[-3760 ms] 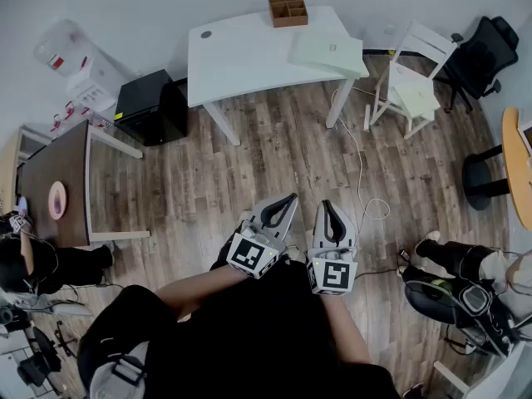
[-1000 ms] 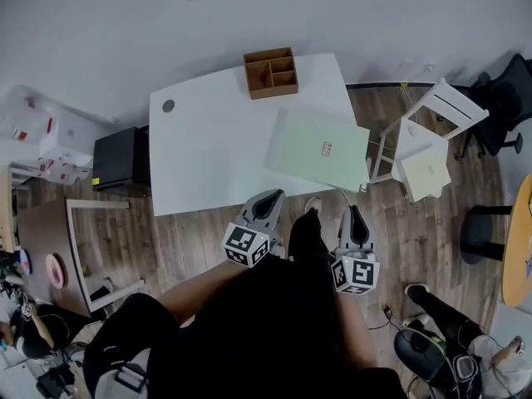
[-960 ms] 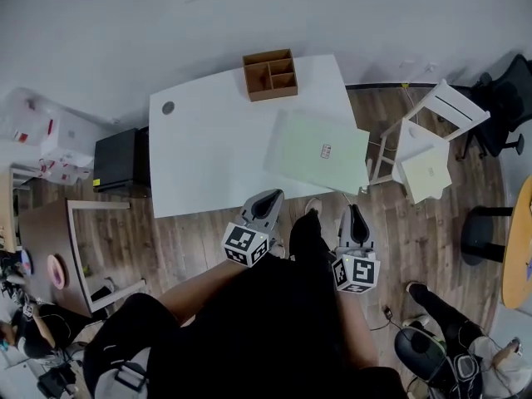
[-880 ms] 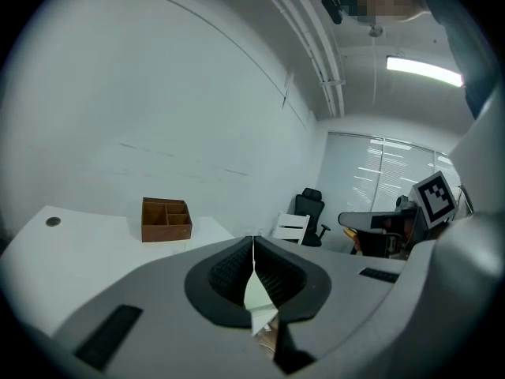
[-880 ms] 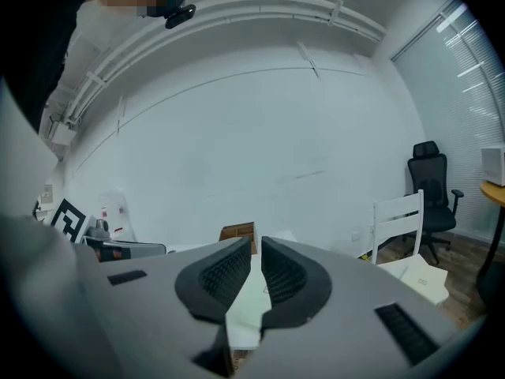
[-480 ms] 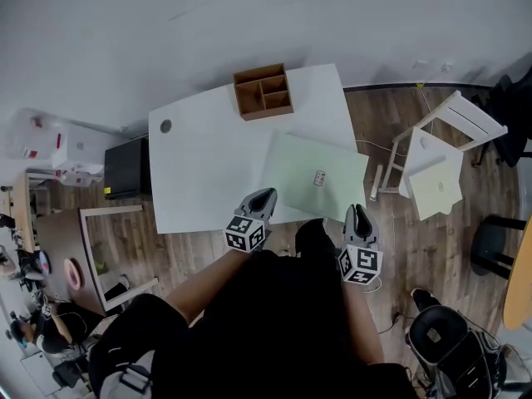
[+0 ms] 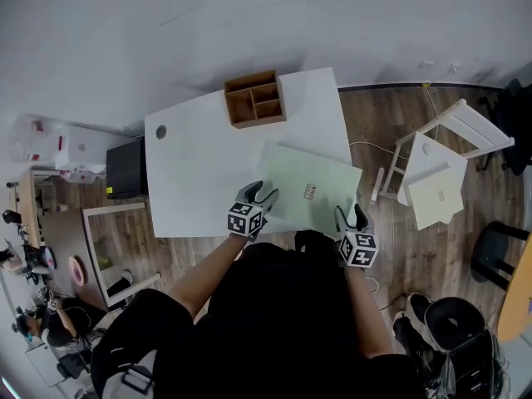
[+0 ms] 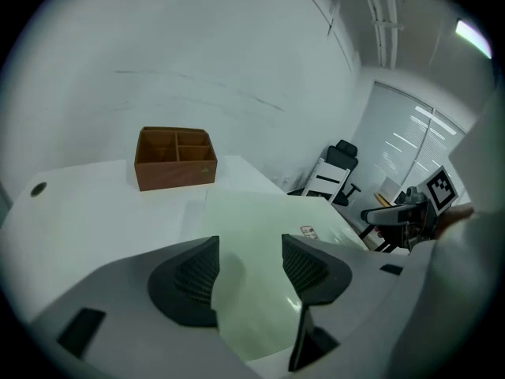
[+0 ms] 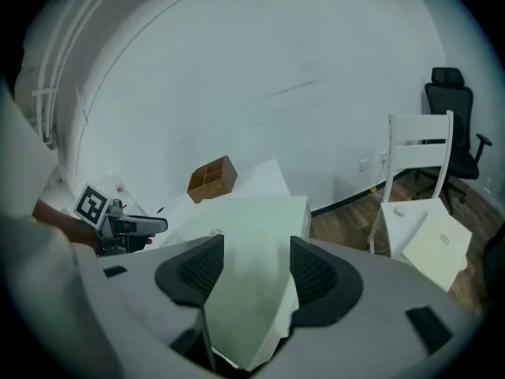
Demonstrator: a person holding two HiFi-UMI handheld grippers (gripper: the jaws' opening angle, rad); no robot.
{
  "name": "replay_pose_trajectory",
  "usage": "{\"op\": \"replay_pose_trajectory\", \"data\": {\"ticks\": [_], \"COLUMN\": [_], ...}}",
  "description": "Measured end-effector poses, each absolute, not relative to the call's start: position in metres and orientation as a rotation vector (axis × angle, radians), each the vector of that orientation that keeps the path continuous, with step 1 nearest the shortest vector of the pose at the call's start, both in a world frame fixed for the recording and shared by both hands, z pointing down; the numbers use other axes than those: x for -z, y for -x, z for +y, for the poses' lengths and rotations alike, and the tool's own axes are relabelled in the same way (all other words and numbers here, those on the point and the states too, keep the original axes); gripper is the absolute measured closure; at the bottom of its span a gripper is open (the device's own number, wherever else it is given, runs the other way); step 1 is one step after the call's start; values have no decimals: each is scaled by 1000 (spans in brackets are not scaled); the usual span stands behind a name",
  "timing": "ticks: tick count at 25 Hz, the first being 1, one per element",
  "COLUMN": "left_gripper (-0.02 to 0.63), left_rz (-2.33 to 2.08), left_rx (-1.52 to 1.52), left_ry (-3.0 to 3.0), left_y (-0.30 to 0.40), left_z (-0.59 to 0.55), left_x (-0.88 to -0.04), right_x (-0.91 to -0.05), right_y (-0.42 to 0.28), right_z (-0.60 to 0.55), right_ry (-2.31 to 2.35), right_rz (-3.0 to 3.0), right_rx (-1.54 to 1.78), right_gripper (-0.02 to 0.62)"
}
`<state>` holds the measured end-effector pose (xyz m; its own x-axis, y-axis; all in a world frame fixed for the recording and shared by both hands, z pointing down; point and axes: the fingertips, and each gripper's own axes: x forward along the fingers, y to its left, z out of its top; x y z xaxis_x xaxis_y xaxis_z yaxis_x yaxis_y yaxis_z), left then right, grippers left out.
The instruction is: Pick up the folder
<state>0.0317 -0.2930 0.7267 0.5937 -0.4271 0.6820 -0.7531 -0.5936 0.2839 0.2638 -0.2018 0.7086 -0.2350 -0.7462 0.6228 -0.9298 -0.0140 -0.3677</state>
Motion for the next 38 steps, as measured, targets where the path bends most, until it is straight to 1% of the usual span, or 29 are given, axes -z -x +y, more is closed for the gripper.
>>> {"op": "replay_pose_trajectory", "data": {"ticks": [2,6,12,15,20,33,38], "left_gripper": [334,301,301,279,270,267,267], "left_rz": [-922,-930,-949,-1007,-999,-873,-921], "left_rx": [-791,-802,-800,-815,-841,-777,-808], "left_ry": [-2225,-2175,-2146,-2127,-2039,-1955,-1977], "left_y": [-31,-30,-32,-28,-22,-26,-26], "left_z": [-297,-305,-310,-315,-313,-312,-311], "left_x": [-742,-758,-757,-757,-775,-789,-783], "right_x": [-727,-751,-761,-763,-770,-789,-785], "right_y": [-265,-267,-264,-264,-261,-259,-261], "right_z": [-202,-207,-215,-218,-210,-209,-210], "right_ry": [-1725,-1667,-1629,-1636,-1586,-1512,-1535], "right_rz": [-1996,-1967,-1951,-1946,-1936,-1936,-1937], "right_rx": [-1179,-1280,-1370,-1391,-1459,-1610,-1600], "right_gripper": [337,325,295,291,288,272,273]}}
